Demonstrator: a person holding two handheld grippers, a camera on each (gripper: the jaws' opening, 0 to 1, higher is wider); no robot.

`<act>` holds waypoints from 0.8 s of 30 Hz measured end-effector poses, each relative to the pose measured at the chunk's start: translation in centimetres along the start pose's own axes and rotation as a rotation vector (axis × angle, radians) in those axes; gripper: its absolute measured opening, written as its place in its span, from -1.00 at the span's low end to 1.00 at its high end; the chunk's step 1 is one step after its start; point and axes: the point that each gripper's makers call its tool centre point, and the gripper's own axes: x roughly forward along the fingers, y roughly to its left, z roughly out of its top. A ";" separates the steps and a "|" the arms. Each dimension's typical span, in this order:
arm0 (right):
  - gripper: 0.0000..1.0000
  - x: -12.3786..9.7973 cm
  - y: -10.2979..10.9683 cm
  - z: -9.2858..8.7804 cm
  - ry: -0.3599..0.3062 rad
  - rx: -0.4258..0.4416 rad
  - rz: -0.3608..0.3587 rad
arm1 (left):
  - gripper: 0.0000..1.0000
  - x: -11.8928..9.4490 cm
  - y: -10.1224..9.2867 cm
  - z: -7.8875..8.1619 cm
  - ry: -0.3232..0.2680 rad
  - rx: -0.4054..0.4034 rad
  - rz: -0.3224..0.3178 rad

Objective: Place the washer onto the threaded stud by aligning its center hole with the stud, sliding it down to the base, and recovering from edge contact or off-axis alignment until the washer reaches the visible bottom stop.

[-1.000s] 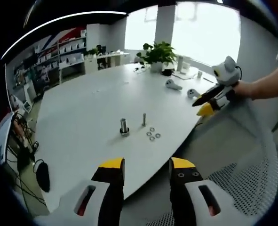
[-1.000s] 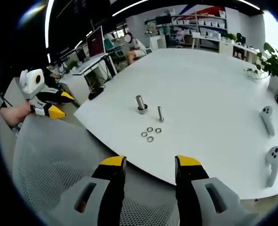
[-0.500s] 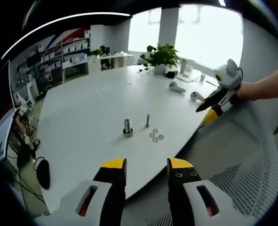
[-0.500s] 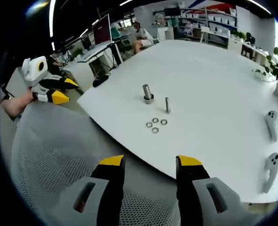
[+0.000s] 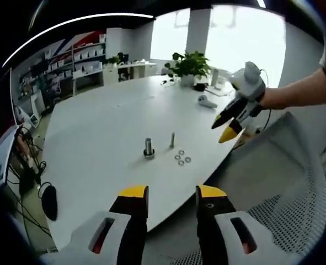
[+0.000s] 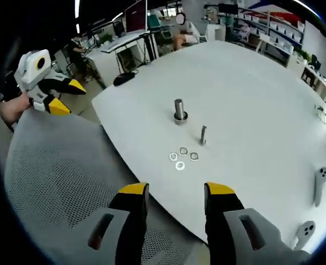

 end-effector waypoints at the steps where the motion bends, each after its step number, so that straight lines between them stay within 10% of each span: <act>1: -0.17 0.3 0.0 0.1 0.007 -0.014 0.004 | -0.36 0.0 0.0 0.0 0.000 0.000 0.001; 16: -0.34 8.3 0.6 -1.7 0.220 -0.225 0.055 | -0.37 0.0 0.1 -0.2 0.008 -0.007 -0.001; 24: -0.38 9.4 -0.9 -1.9 0.260 -0.198 0.040 | -0.37 0.0 -0.1 -0.3 0.015 -0.003 -0.006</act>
